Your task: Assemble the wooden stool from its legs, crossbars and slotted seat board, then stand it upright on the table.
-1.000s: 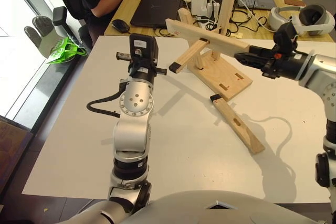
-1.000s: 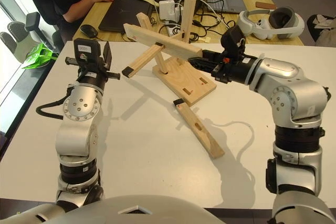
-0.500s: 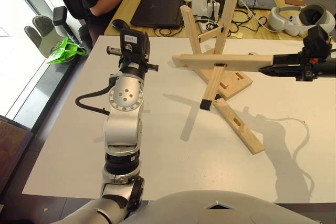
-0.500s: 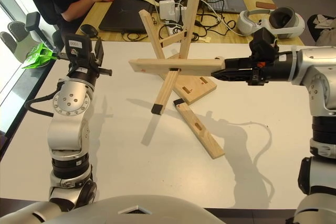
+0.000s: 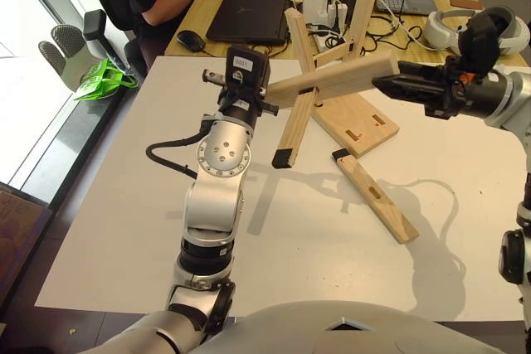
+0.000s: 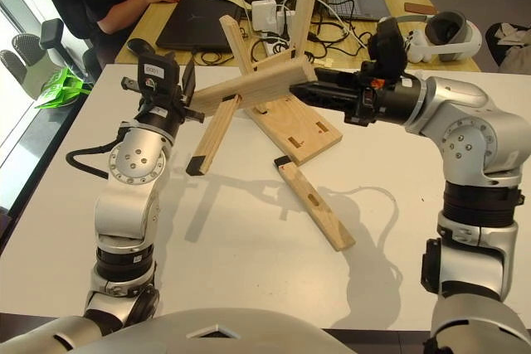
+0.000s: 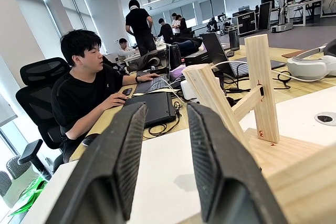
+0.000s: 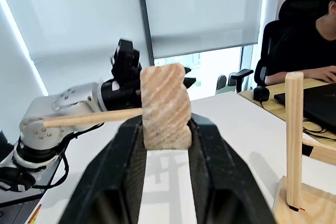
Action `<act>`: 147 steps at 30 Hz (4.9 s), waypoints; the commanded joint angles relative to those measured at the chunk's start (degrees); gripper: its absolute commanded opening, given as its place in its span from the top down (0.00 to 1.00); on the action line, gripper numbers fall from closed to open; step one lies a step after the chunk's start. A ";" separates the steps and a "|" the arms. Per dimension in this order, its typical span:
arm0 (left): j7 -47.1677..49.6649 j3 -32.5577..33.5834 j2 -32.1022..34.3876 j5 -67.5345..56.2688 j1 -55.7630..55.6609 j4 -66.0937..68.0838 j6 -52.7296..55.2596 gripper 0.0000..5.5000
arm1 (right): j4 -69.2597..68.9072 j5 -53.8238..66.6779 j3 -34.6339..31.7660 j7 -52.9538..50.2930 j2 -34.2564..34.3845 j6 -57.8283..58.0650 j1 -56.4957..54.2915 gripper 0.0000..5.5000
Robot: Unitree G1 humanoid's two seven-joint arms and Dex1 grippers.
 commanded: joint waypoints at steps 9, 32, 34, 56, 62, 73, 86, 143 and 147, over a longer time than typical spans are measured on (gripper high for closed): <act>-0.37 1.16 0.12 0.03 1.10 -0.37 1.91 0.73 | 10.59 -4.38 -7.40 -14.66 2.47 -6.03 -3.45 0.82; -2.23 -0.74 -1.79 -0.73 0.49 -1.62 4.96 0.73 | 60.57 -19.86 -10.28 -8.05 2.74 -38.49 -15.72 0.82; -2.64 -0.82 -1.66 -0.72 0.35 -1.74 5.29 0.73 | 62.25 -21.04 -9.81 -6.51 2.34 -39.80 -15.26 0.82; -4.77 -1.66 -0.03 -1.48 -0.49 -2.90 7.59 0.73 | 71.97 -27.47 -5.77 0.23 -1.53 -44.37 -14.87 0.82; -4.20 -1.68 -0.26 -1.24 -0.43 -3.03 7.77 0.73 | 70.71 -29.47 -2.19 8.20 -1.49 -39.92 -13.11 0.83; -1.06 -0.71 -1.43 -0.74 0.07 -2.59 6.60 0.73 | 38.39 -20.38 -4.60 -5.16 5.31 -26.01 4.33 0.83; 0.08 -0.32 -1.55 -1.04 0.05 -1.23 4.31 0.73 | 20.19 -11.28 -14.14 -28.05 12.02 -21.27 4.07 0.78; 5.12 0.89 -4.93 1.62 0.45 -2.75 4.56 0.73 | -22.95 -24.43 9.96 -0.92 -23.57 -8.64 51.39 0.44; 5.02 0.95 -4.79 1.61 0.28 -2.39 4.13 0.73 | -22.72 -27.73 12.76 -0.95 -25.27 -9.64 50.49 0.44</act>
